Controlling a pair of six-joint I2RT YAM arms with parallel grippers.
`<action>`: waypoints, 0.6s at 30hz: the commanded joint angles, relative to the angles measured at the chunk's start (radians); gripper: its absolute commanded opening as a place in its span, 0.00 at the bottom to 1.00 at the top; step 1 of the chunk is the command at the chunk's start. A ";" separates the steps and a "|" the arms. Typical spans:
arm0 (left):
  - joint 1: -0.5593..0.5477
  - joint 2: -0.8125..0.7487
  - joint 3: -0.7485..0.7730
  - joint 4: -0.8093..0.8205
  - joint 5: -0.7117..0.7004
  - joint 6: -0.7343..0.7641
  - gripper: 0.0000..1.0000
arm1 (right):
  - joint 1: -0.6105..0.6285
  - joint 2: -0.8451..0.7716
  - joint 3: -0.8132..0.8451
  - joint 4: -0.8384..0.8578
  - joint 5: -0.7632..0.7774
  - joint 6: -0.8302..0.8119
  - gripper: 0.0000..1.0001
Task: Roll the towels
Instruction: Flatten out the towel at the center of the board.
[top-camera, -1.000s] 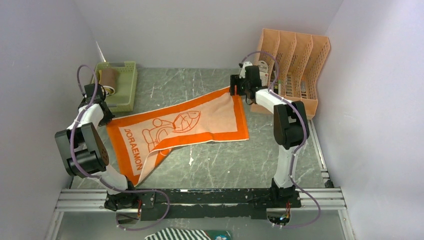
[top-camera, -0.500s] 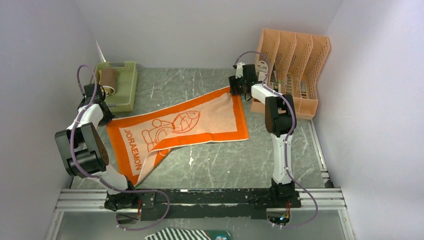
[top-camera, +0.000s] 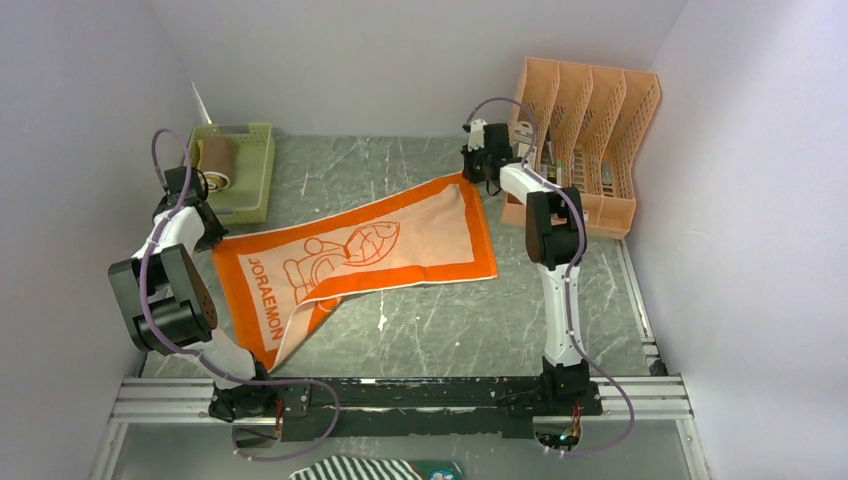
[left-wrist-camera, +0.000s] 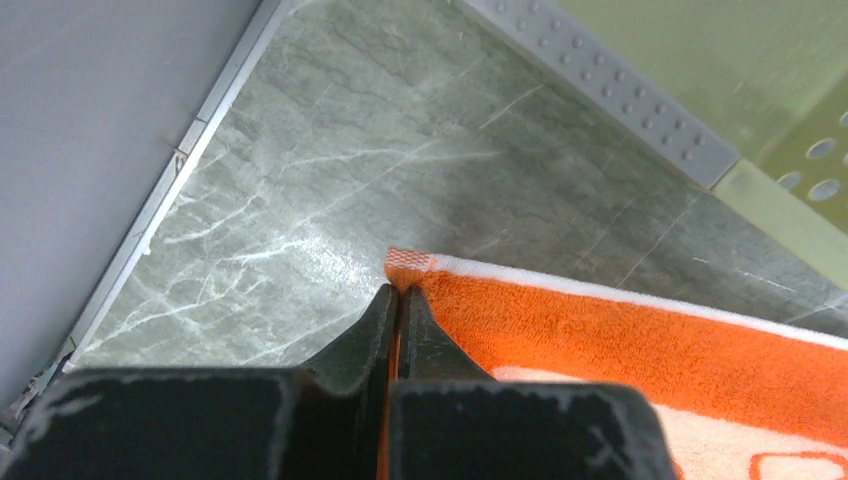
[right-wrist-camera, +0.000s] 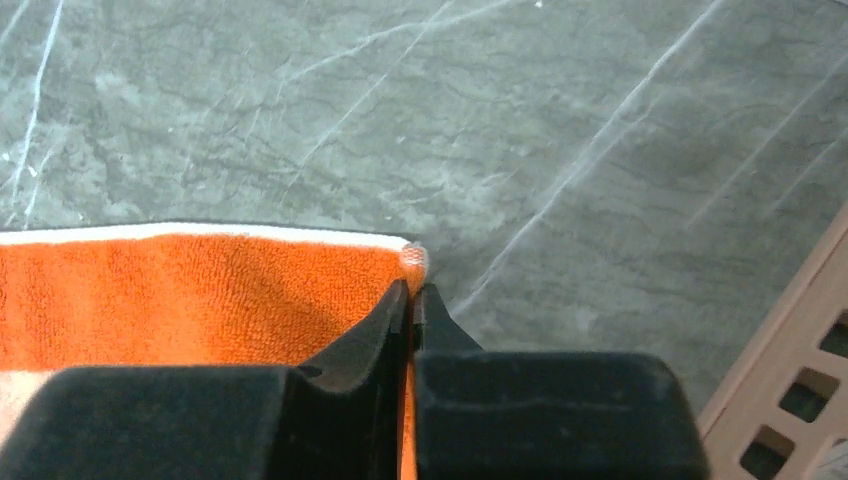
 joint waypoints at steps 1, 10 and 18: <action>0.034 0.021 0.092 0.009 0.028 0.019 0.07 | -0.032 0.033 0.048 -0.005 -0.042 0.012 0.00; 0.051 0.072 0.226 0.092 -0.008 0.048 0.07 | -0.119 -0.033 0.058 0.075 -0.104 0.073 0.00; 0.050 0.064 0.283 0.116 -0.025 0.031 0.07 | -0.121 -0.101 0.020 0.089 -0.125 0.080 0.00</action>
